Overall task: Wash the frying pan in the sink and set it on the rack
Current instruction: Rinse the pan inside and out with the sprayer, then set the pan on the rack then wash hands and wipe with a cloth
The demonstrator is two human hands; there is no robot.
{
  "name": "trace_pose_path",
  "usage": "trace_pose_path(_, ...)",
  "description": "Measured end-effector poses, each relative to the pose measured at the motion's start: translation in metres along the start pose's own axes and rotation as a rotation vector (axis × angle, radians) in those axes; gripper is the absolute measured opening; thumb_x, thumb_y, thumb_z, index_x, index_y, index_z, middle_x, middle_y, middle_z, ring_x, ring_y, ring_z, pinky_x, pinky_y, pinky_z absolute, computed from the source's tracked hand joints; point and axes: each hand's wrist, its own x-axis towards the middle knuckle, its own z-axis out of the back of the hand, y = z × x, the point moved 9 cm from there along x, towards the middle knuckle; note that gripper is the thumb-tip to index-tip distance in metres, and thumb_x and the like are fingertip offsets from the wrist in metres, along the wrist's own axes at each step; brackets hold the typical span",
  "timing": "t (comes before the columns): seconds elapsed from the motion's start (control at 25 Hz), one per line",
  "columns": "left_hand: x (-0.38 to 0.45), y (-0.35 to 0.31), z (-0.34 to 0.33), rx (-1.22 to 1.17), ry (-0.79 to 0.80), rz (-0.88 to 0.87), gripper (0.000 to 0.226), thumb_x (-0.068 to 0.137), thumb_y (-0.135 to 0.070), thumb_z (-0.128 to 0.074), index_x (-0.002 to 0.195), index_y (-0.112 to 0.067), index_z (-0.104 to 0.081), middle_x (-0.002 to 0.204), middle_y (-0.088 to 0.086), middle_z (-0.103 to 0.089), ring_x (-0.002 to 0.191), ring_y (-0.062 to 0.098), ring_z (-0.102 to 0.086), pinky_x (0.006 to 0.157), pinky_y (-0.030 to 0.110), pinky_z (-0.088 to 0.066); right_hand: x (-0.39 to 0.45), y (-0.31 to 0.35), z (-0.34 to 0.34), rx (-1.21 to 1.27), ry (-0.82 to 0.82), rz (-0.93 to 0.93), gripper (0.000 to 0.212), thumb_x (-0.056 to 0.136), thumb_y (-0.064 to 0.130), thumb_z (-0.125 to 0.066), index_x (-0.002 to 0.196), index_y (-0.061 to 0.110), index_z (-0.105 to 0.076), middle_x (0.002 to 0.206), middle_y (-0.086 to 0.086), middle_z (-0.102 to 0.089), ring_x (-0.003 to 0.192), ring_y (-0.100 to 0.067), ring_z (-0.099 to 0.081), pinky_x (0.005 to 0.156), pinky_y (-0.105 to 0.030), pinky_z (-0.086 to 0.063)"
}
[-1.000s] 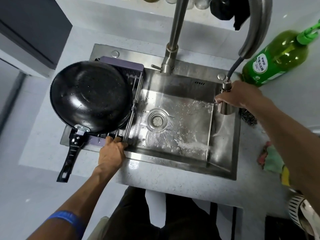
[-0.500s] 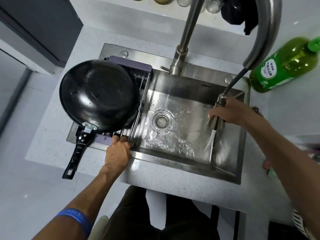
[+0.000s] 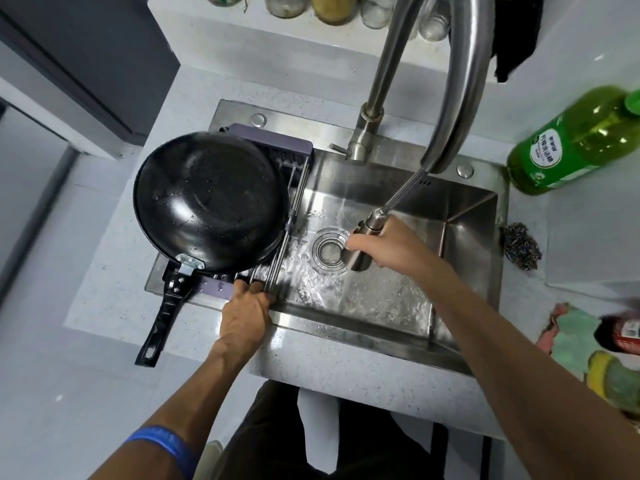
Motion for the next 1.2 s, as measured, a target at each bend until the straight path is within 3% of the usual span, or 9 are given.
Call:
trace_pose_path(0.32,0.003,0.000,0.000,-0.045,0.009,0.010,0.038,0.091,-0.011,-0.046,0.115,-0.031,-0.068,0.120,-0.008,-0.057,0.112,0.020,-0.038,0.079,0.033,-0.051,-0.023,0.039,0.087,-0.142,-0.439,0.061,0.026,0.066,0.045,-0.079,0.069,0.021,-0.070,0.063,0.009,-0.070,0.065,-0.009,-0.068,0.063,-0.028,-0.056)
trace_pose_path(0.48,0.008,0.000,-0.001,-0.077,0.050,0.012,0.039,0.086,-0.011,-0.050,0.116,-0.029,-0.066,0.116,-0.005,-0.061,0.113,0.022,-0.044,0.091,0.033,-0.044,-0.038,0.052,0.108,-0.128,-0.486,0.107,0.026,0.066,0.045,-0.078,0.060,0.022,-0.067,0.056,0.008,-0.068,0.056,-0.005,-0.066,0.060,-0.032,-0.057)
trace_pose_path(0.64,0.008,-0.035,0.012,-0.152,-0.021,-0.055,0.022,0.090,-0.022,-0.052,0.104,-0.024,-0.069,0.106,0.000,-0.063,0.106,0.025,-0.049,0.089,0.038,-0.045,-0.050,0.046,0.106,-0.082,-0.510,0.163,0.041,0.069,0.060,-0.075,0.059,0.027,-0.053,0.052,0.015,-0.054,0.048,0.004,-0.047,0.050,-0.023,-0.038)
trace_pose_path(0.72,0.007,-0.058,0.013,-0.179,-0.040,-0.149,0.021,0.090,-0.023,-0.053,0.102,-0.018,-0.069,0.102,0.003,-0.064,0.105,0.028,-0.053,0.090,0.039,-0.044,-0.055,0.044,0.105,-0.077,-0.516,0.229,0.048,0.064,0.075,-0.063,0.069,0.028,-0.056,0.052,0.018,-0.044,0.046,0.006,-0.037,0.050,-0.021,-0.032)
trace_pose_path(0.8,0.011,-0.093,0.006,-0.240,-0.011,-0.259,0.028,0.086,-0.017,-0.059,0.112,-0.008,-0.066,0.105,0.012,-0.066,0.105,0.033,-0.056,0.094,0.040,-0.041,-0.062,0.020,0.110,-0.040,-0.471,0.205,0.073,0.060,0.084,-0.056,0.106,0.028,-0.063,0.057,0.018,-0.041,0.050,0.006,-0.035,0.052,-0.023,-0.038)
trace_pose_path(0.88,0.022,-0.113,-0.001,-0.255,0.023,-0.268,0.043,0.084,-0.015,-0.063,0.125,-0.003,-0.058,0.111,0.019,-0.066,0.106,0.038,-0.057,0.094,0.042,-0.043,-0.067,-0.020,0.100,0.033,-0.365,0.141,0.087,0.061,0.085,-0.059,0.132,0.035,-0.050,0.060,0.015,-0.048,0.051,0.003,-0.044,0.057,-0.027,-0.050)
trace_pose_path(1.0,0.040,-0.155,-0.017,-0.278,0.091,-0.285,0.052,0.083,-0.016,-0.066,0.132,-0.005,-0.053,0.110,0.023,-0.067,0.106,0.039,-0.059,0.092,0.040,-0.047,-0.087,-0.116,0.099,0.014,-0.397,-0.054,0.063,0.076,0.070,-0.062,0.131,0.040,-0.049,0.079,0.013,-0.062,0.075,-0.011,-0.064,0.066,-0.031,-0.052)
trace_pose_path(1.08,0.047,-0.175,-0.026,-0.331,0.137,-0.293,0.051,0.081,-0.017,-0.068,0.130,-0.008,-0.056,0.107,0.019,-0.069,0.104,0.033,-0.063,0.089,0.034,-0.048,-0.110,-0.192,0.113,-0.113,-0.591,-0.312,0.050,0.089,0.044,-0.061,0.135,0.028,-0.051,0.116,0.002,-0.066,0.107,-0.023,-0.063,0.082,-0.032,-0.048)
trace_pose_path(1.2,0.046,-0.194,-0.040,-0.406,0.192,-0.271,0.047,0.081,-0.016,-0.068,0.127,-0.012,-0.058,0.107,0.013,-0.069,0.091,0.026,-0.067,0.079,0.022,-0.047,-0.146,-0.278,0.121,-0.163,-0.731,-0.639,0.066,0.093,0.020,-0.056,0.153,0.021,-0.028,0.159,-0.012,-0.029,0.138,-0.037,-0.037,0.108,-0.050,-0.039)
